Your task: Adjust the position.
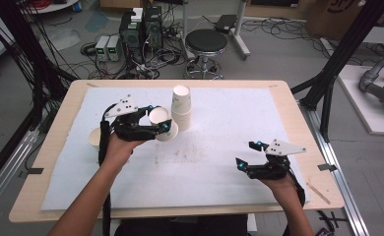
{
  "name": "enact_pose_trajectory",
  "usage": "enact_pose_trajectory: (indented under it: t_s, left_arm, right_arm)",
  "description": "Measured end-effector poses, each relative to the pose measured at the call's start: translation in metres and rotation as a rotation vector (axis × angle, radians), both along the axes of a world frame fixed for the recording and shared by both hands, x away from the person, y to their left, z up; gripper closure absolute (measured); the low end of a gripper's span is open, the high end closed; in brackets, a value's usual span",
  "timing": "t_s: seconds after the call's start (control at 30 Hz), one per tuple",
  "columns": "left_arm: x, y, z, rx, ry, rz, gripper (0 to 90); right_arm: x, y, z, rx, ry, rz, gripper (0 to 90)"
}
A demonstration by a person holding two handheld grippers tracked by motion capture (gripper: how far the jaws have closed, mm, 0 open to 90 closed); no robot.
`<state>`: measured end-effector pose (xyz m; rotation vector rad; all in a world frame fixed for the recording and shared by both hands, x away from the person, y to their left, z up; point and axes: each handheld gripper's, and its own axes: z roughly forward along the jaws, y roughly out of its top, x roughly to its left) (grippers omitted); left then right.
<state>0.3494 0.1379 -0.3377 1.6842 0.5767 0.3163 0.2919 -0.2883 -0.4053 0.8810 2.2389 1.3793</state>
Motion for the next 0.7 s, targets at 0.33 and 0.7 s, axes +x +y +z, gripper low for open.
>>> enact_pose_trajectory:
  t_s: [0.33,0.7]
  left_arm:
    - [-0.008,-0.010,-0.011,-0.015,0.015,-0.076,34.3]
    - [-0.020,-0.027,-0.022,0.000,0.032,-0.178,34.4]
  right_arm:
    - [-0.002,0.005,0.001,0.006,0.001,0.029,20.1]
    - [-0.004,0.013,0.001,0.025,0.026,0.109,20.1]
